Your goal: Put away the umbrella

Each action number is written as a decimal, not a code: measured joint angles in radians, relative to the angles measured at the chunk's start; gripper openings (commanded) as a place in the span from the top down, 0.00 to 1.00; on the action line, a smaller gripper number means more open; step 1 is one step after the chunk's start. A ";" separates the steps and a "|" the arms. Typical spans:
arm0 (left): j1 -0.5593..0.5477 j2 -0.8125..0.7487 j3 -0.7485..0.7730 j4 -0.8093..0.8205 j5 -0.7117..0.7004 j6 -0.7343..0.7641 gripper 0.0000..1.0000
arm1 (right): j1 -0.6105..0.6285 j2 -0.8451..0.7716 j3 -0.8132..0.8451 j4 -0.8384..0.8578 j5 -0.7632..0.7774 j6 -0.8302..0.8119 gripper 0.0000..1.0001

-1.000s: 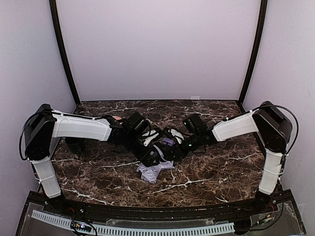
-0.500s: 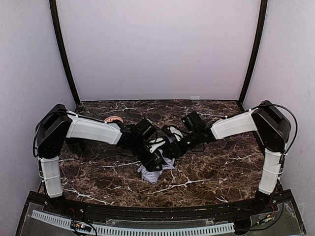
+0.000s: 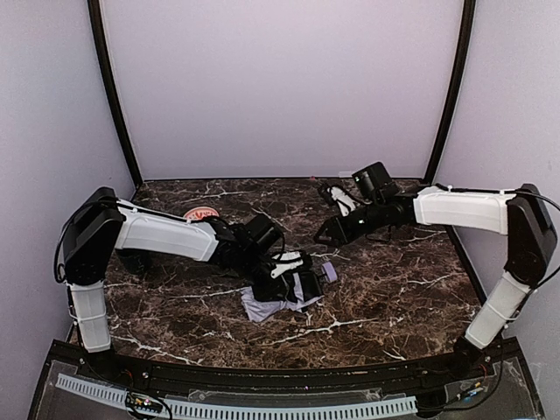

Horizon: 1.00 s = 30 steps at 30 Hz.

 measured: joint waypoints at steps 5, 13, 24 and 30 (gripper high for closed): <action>-0.042 -0.017 -0.026 0.014 0.013 0.142 1.00 | -0.055 -0.171 0.001 -0.078 0.130 -0.011 0.45; -0.159 -0.134 -0.201 0.106 0.039 0.497 1.00 | -0.134 -0.438 -0.088 -0.013 0.282 -0.081 0.00; -0.245 -0.182 -0.318 0.275 -0.029 0.756 1.00 | -0.124 -0.196 -0.039 0.169 0.065 0.052 0.29; -0.223 -0.192 -0.325 0.301 -0.072 0.669 1.00 | -0.028 -0.106 -0.089 0.092 -0.027 0.071 0.28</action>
